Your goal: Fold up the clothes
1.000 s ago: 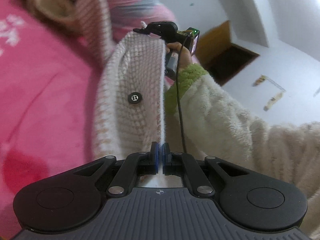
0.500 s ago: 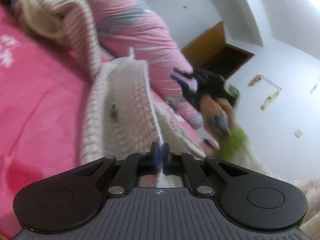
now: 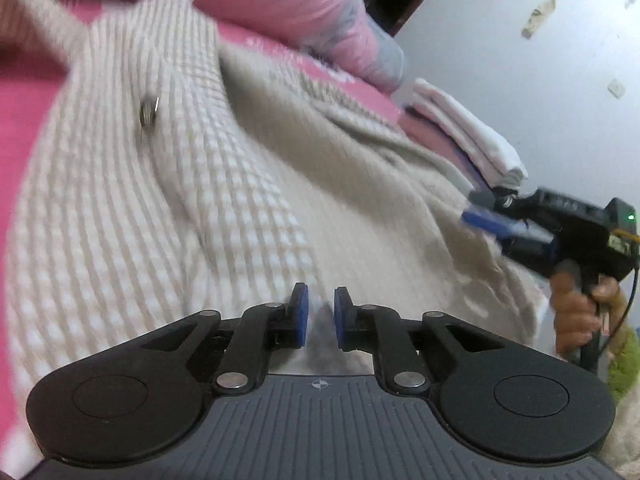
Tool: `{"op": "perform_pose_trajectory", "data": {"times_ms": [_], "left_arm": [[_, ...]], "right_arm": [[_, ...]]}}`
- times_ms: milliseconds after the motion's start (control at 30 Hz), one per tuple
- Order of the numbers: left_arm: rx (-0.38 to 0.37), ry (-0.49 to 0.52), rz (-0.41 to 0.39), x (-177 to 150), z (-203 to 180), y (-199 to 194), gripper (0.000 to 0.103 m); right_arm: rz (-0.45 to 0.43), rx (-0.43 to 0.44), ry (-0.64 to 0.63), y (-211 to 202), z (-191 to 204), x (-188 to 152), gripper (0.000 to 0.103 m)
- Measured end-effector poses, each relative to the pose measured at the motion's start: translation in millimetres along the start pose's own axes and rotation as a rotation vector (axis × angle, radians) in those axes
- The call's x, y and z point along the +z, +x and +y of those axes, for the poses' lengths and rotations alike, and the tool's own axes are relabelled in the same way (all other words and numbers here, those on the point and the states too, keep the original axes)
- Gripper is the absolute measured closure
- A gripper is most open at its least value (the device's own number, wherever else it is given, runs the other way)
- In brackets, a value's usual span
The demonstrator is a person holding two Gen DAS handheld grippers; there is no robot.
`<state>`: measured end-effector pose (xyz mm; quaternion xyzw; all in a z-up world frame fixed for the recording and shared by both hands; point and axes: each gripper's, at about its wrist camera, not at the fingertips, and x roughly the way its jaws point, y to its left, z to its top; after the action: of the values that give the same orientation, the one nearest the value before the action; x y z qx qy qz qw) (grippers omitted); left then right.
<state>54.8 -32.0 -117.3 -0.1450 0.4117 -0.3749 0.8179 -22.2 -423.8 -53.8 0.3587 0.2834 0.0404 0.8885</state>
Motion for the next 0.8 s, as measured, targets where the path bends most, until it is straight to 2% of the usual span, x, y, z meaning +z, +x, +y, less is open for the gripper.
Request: {"op": "perform_pose_trajectory", "data": {"times_ms": [33, 100, 167, 267, 300, 367, 400, 533, 633, 700, 800], "left_arm": [[0.000, -0.003, -0.011, -5, -2, -5, 0.081], [0.009, -0.006, -0.057, -12, -5, -18, 0.077], [0.026, -0.024, -0.106, -15, -4, -31, 0.073], [0.093, -0.035, -0.146, -17, 2, -40, 0.071], [0.122, -0.034, -0.146, -18, 3, -40, 0.071], [0.165, -0.033, -0.140, -17, 9, -36, 0.070], [0.182, -0.033, -0.135, -16, 12, -33, 0.070], [0.213, -0.037, -0.127, -8, 27, -24, 0.070], [0.188, -0.070, -0.137, -7, 37, -20, 0.069], [0.170, -0.085, -0.143, -6, 42, -20, 0.068], [0.160, -0.083, -0.148, -5, 43, -16, 0.067]], "right_arm": [[-0.019, -0.011, -0.039, -3, 3, 11, 0.070], [-0.043, -0.023, -0.165, -3, 21, 29, 0.057], [-0.054, -0.037, -0.320, 17, 43, 44, 0.046], [-0.027, -0.080, -0.508, 76, 67, 70, 0.033], [-0.016, -0.095, -0.569, 96, 75, 78, 0.031], [0.002, -0.126, -0.632, 142, 79, 98, 0.021], [0.011, -0.142, -0.660, 165, 80, 107, 0.020], [0.094, -0.186, -0.631, 248, 63, 145, 0.017], [0.159, -0.214, -0.611, 305, 49, 170, 0.017], [0.193, -0.225, -0.592, 336, 40, 179, 0.016], [0.302, -0.211, -0.489, 364, 24, 180, 0.018]]}}
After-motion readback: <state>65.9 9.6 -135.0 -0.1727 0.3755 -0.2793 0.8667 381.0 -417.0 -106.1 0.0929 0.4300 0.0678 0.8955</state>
